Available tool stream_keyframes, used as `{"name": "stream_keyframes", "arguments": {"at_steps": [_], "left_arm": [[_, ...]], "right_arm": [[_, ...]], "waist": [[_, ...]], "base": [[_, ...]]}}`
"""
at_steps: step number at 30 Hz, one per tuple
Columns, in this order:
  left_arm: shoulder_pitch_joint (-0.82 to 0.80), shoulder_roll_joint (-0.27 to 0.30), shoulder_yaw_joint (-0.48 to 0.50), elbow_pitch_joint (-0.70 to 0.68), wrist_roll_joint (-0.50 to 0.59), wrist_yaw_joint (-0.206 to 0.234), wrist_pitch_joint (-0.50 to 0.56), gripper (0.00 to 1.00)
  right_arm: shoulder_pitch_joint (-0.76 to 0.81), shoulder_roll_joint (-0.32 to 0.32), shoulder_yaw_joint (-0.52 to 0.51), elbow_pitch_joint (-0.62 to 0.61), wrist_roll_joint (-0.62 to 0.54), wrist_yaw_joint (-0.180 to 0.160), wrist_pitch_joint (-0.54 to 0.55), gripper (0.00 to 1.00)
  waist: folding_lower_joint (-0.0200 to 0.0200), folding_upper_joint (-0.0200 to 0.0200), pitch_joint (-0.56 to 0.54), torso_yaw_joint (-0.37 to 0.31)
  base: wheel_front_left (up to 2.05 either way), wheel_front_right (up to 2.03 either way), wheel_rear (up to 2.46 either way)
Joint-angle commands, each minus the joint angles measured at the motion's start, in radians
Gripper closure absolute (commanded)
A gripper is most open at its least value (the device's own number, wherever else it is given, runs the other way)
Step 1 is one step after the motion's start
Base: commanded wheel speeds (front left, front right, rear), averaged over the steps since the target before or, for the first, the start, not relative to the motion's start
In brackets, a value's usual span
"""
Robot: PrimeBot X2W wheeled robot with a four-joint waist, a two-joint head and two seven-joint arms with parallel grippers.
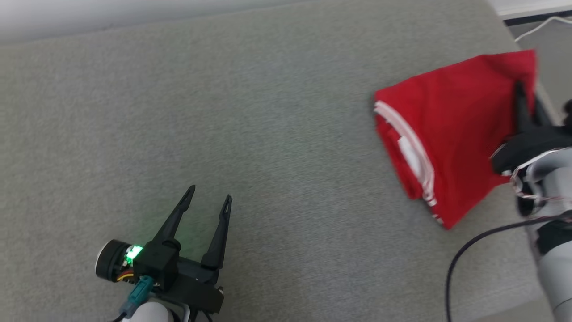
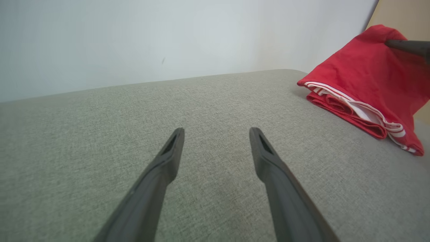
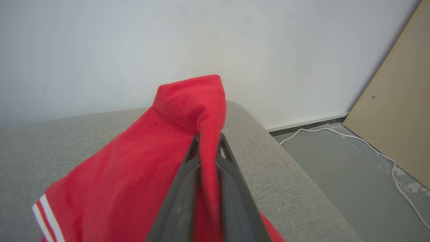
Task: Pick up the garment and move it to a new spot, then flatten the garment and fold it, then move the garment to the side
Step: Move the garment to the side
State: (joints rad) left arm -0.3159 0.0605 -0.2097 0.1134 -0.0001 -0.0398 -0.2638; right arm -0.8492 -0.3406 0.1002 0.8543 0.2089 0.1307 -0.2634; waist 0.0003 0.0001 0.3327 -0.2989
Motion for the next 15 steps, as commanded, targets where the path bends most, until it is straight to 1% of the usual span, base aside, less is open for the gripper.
{"name": "stream_keyframes", "arguments": {"at_steps": [1,4,9,15], "left_arm": [[-0.013,0.008,-0.003,-0.004,0.006,-0.001,-0.001,0.0],[-0.031,0.019,-0.02,-0.015,0.026,0.001,-0.001,0.0],[-0.038,0.029,-0.039,-0.029,0.023,0.014,-0.001,0.0],[-0.053,0.044,-0.06,-0.035,0.019,0.02,-0.001,0.0]], "right_arm": [[-0.013,-0.01,-0.009,0.004,-0.013,0.0,-0.002,1.0],[-0.054,-0.05,-0.092,0.063,-0.07,0.0,-0.001,1.0],[-0.094,-0.082,-0.221,0.124,-0.192,0.0,-0.001,1.0],[-0.113,-0.088,-0.361,0.161,-0.326,0.0,-0.001,1.0]], "waist": [[-0.0003,-0.0001,0.068,0.07],[-0.0003,-0.0001,0.09,0.091],[-0.0003,-0.0001,0.109,0.107],[-0.0003,-0.0001,0.123,0.116]], "base": [[0.0,0.0,0.0],[0.0,0.0,0.0],[0.0,0.0,0.0],[0.0,0.0,0.0]]}}
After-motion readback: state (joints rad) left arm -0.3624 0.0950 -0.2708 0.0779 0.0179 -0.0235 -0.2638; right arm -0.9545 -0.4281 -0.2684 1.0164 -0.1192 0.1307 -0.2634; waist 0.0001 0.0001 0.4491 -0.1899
